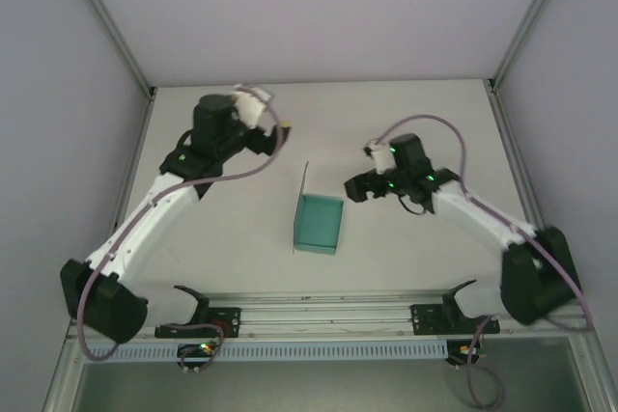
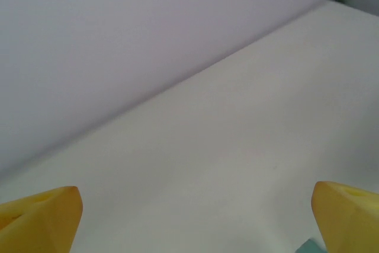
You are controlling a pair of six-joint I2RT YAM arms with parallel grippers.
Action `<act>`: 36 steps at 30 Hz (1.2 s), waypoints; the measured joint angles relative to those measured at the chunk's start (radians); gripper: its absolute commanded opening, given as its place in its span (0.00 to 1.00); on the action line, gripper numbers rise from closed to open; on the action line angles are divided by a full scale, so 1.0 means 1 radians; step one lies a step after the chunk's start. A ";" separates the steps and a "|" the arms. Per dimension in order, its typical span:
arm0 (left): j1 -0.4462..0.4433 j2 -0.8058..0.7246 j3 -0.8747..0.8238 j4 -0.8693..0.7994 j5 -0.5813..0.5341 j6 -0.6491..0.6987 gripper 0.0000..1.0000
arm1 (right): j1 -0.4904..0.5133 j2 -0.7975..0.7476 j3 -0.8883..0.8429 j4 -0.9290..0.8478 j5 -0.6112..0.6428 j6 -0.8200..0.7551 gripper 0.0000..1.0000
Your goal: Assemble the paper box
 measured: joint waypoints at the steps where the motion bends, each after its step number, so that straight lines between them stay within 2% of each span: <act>1: 0.035 -0.027 -0.071 0.014 -0.011 -0.066 1.00 | 0.017 0.066 0.047 -0.004 -0.013 -0.027 0.90; 3: 0.087 -0.055 -0.197 0.011 -0.027 -0.188 1.00 | 0.055 0.192 0.143 -0.024 -0.017 -0.078 0.90; 6: 0.138 -0.053 -0.315 -0.027 -0.031 -0.310 1.00 | 0.095 0.330 0.238 -0.046 -0.018 -0.129 0.81; 9: 0.163 -0.053 -0.364 -0.056 -0.021 -0.369 1.00 | 0.119 0.429 0.283 -0.058 -0.028 -0.145 0.71; 13: 0.168 -0.060 -0.381 -0.041 0.009 -0.418 1.00 | 0.129 0.487 0.283 -0.056 -0.038 -0.131 0.62; 17: 0.168 -0.058 -0.399 0.023 0.056 -0.458 1.00 | 0.134 0.494 0.268 -0.034 -0.027 -0.099 0.30; 20: 0.168 -0.046 -0.402 0.043 0.073 -0.471 1.00 | 0.146 0.483 0.238 0.009 0.040 -0.058 0.19; 24: 0.155 -0.040 -0.400 0.035 0.055 -0.476 1.00 | 0.168 0.425 0.163 0.044 0.209 0.085 0.15; 27: 0.132 -0.040 -0.388 0.025 0.024 -0.476 1.00 | 0.197 0.377 0.113 0.036 0.367 0.264 0.15; 31: 0.114 -0.040 -0.370 0.018 0.002 -0.475 1.00 | 0.270 0.336 0.069 -0.019 0.556 0.470 0.24; 34: 0.109 -0.040 -0.360 0.019 0.000 -0.464 1.00 | 0.335 0.335 0.084 -0.112 0.669 0.584 0.26; 36: 0.106 -0.040 -0.359 0.024 0.013 -0.444 1.00 | 0.370 0.328 0.090 -0.154 0.712 0.642 0.36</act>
